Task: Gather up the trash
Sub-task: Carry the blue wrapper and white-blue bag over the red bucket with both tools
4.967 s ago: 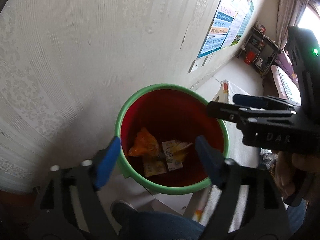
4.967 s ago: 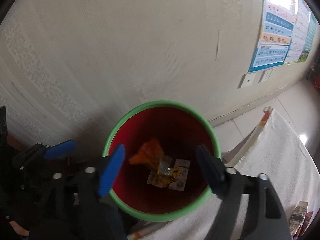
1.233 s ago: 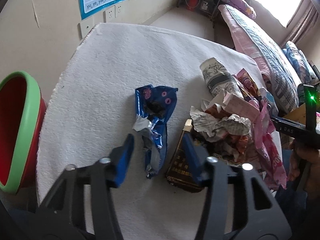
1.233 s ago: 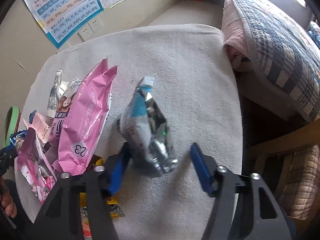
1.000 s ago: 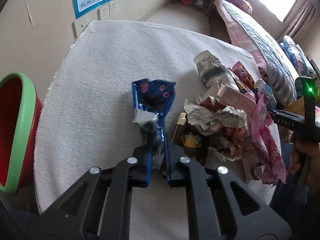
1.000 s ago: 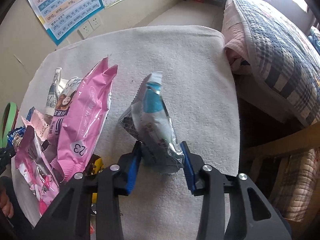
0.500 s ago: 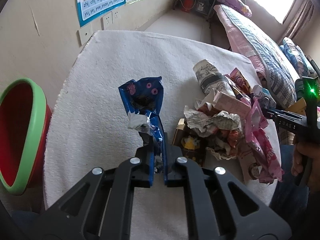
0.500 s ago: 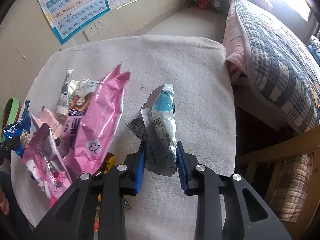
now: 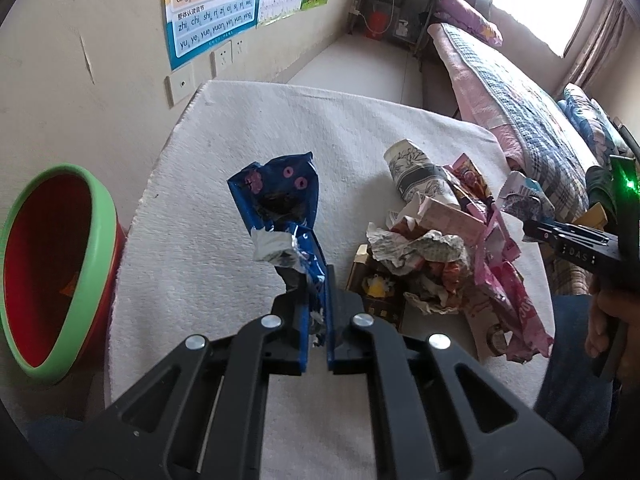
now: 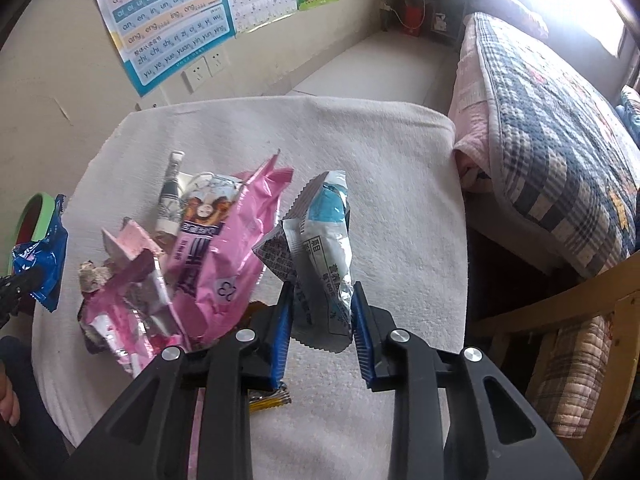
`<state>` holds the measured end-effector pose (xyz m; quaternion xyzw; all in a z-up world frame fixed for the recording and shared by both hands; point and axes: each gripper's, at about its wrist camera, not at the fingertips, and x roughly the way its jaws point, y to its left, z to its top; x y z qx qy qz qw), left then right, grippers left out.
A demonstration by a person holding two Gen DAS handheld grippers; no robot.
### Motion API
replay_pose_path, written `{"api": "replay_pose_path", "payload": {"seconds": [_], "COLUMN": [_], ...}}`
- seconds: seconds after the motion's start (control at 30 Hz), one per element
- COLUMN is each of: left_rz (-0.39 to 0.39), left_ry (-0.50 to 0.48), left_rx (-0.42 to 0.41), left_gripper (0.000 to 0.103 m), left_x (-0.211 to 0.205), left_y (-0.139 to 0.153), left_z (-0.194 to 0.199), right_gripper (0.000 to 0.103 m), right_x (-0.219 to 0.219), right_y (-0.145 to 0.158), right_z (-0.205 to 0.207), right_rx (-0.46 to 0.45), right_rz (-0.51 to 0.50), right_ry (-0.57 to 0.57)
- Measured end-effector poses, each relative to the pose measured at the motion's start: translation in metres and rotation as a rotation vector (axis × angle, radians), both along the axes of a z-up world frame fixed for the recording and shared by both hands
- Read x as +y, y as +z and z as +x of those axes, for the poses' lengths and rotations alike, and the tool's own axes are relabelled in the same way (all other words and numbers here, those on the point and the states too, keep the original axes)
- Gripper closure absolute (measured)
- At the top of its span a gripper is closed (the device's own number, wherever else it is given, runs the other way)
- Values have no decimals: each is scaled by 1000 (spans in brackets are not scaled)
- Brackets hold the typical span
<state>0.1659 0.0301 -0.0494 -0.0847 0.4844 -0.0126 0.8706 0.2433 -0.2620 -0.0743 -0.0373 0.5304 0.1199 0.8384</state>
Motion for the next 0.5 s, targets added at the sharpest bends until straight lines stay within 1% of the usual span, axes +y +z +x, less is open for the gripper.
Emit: {"api": "replay_pose_path", "payload": {"seconds": [0.5], "left_rz": [-3], "left_ry": [37], "left_rx": [-49], "left_gripper": [98], "left_x": [13], "left_y": [22], "left_z": [-22], "right_gripper": [76], "right_x": [28], "right_y": [38], "right_z": [-20], "right_rx": [-59], "right_rz": [18], "right_ry": [52]}}
